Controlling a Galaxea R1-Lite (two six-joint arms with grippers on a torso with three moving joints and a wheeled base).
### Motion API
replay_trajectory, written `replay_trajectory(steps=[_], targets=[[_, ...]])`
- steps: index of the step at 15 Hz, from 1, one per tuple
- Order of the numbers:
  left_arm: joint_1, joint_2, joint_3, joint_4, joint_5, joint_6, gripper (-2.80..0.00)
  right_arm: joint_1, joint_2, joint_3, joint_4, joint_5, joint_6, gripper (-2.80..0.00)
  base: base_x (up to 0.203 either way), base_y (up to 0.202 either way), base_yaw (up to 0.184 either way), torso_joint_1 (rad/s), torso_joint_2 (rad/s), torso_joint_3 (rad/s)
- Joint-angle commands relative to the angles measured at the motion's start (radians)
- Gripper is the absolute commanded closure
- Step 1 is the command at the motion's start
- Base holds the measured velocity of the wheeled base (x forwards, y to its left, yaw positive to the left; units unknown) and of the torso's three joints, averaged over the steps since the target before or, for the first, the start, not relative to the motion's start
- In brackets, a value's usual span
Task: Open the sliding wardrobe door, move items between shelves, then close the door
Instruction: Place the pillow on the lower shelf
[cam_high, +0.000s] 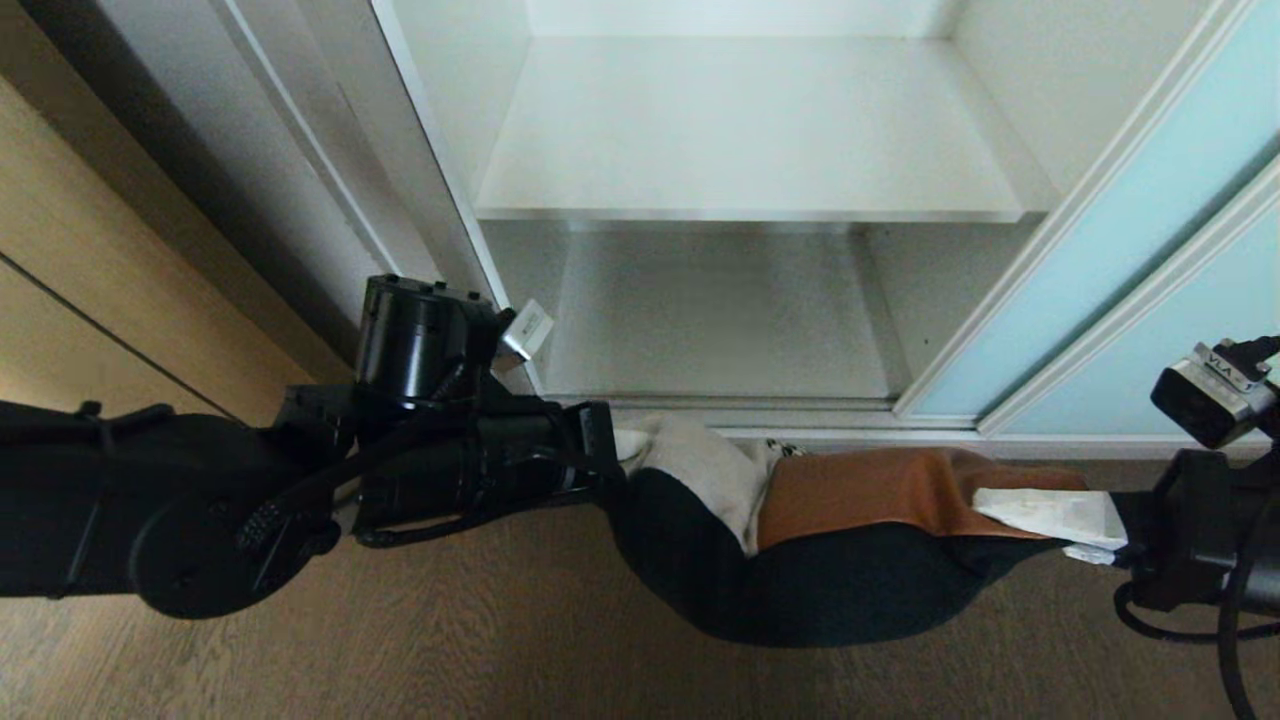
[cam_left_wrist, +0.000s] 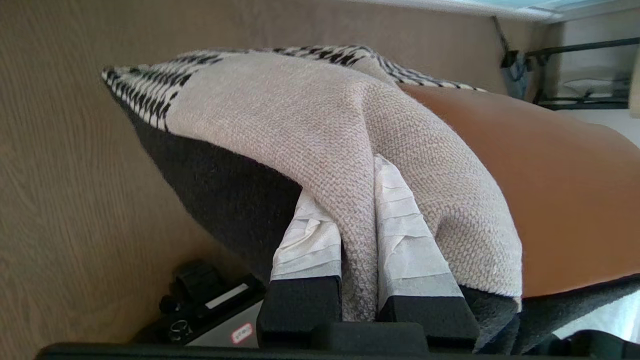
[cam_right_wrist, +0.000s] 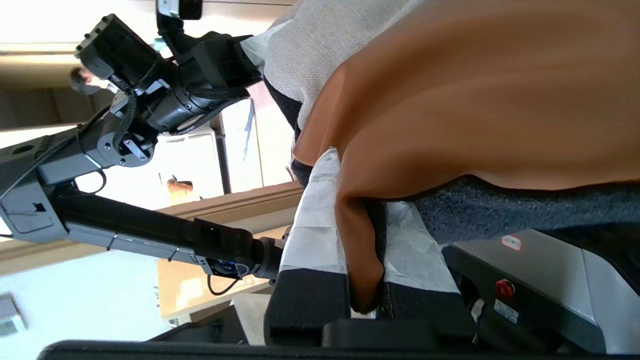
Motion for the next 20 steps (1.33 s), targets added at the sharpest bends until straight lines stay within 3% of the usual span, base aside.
replay_trajectory(steps=[1,10,20], targets=[[0.000,0.011,-0.003,-0.002,-0.003,-0.003,0.00,0.001,0.018,0.000,-0.002,0.004,0.004,0.00,0.000,0.000,0.000,0.006,0.00,-0.199],[-0.001,0.007,-0.024,-0.002,-0.003,-0.005,0.00,0.001,0.049,0.018,-0.073,0.003,0.013,0.00,0.000,0.000,0.000,0.005,0.00,-0.194],[0.029,0.068,-0.082,0.000,0.031,-0.005,0.00,-0.016,0.129,-0.044,-0.092,-0.001,0.010,0.00,0.000,0.000,0.000,0.001,0.00,-0.013]])
